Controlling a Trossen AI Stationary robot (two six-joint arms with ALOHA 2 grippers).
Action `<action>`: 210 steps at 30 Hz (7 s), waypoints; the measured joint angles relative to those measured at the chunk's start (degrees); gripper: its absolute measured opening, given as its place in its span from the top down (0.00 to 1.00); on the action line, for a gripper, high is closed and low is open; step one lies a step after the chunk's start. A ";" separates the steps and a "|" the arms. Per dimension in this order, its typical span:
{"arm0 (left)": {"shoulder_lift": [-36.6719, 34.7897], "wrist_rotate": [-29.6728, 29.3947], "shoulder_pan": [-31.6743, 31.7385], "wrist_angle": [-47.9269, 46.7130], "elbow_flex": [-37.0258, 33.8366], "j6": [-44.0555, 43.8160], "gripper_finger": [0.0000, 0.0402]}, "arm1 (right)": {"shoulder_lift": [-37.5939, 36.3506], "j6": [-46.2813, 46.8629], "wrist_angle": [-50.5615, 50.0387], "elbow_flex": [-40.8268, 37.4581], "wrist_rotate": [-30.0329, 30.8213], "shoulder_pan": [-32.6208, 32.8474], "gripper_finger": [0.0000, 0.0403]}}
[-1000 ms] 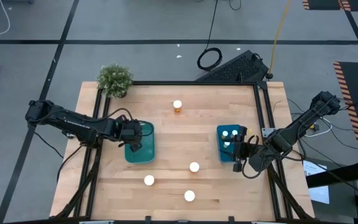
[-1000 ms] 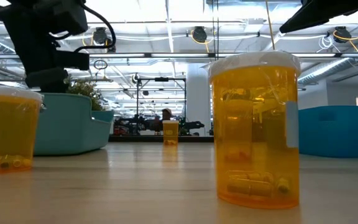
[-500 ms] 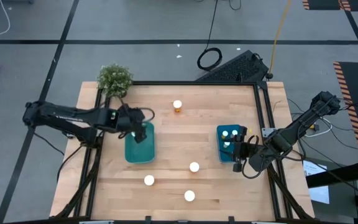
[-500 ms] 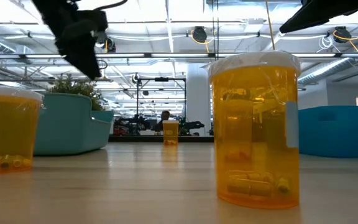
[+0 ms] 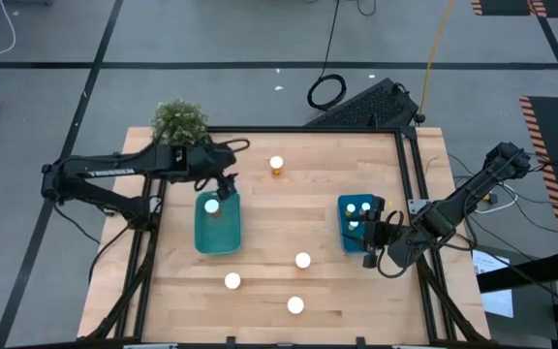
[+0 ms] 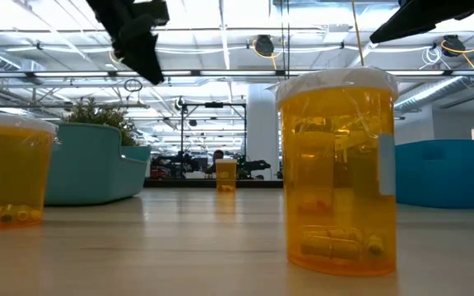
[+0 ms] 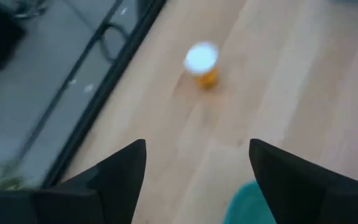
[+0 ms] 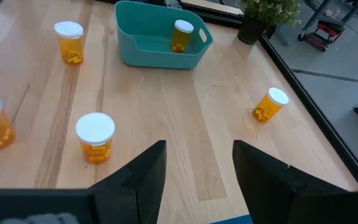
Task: Pick and place medicine bottles into bin by pill shape (circle, oval)
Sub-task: Put the big orange capsule bottle into the green bin
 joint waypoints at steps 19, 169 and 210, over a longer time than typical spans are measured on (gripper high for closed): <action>0.92 4.34 -17.41 2.16 -0.17 -12.17 0.31 | 0.04 -3.73 5.16 0.00 0.00 -1.05 0.55; 18.82 4.37 -16.00 -25.89 30.71 -13.56 0.46 | 0.02 -7.78 12.79 -0.02 -6.06 -5.62 0.55; 13.97 -1.30 -14.17 -1.85 -10.72 -29.56 0.46 | 0.02 -8.00 13.44 -0.02 -5.99 -5.60 0.55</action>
